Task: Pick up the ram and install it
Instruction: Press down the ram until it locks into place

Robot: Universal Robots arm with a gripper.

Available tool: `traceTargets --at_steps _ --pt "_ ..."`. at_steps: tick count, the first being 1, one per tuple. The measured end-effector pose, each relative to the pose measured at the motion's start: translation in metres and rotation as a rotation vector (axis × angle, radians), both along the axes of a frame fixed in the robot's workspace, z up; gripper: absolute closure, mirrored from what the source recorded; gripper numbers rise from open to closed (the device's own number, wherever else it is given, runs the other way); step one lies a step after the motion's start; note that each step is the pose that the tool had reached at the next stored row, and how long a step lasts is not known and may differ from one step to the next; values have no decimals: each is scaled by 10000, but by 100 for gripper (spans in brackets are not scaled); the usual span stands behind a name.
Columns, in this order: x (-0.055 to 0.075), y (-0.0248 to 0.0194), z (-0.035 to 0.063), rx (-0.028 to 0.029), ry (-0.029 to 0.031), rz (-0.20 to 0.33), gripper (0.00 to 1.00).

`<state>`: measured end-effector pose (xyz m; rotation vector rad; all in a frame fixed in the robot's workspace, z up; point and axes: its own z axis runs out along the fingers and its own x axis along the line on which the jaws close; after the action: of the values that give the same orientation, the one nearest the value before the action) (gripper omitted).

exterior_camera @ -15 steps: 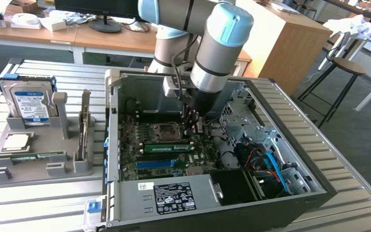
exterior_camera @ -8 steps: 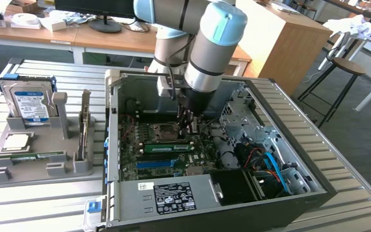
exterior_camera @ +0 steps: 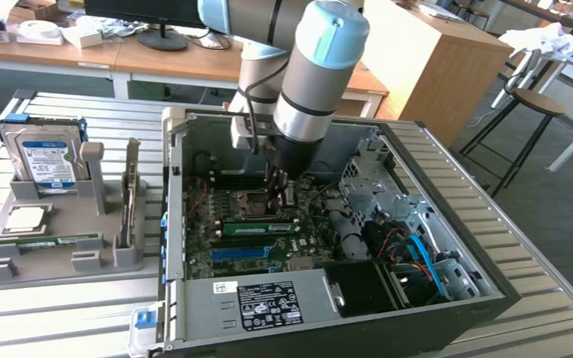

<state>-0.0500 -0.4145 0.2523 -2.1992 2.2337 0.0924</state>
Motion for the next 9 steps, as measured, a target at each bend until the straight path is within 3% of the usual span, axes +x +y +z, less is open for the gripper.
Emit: traceTargets --at_steps 9 --pt "-178 0 0 0 -5 -35 90"
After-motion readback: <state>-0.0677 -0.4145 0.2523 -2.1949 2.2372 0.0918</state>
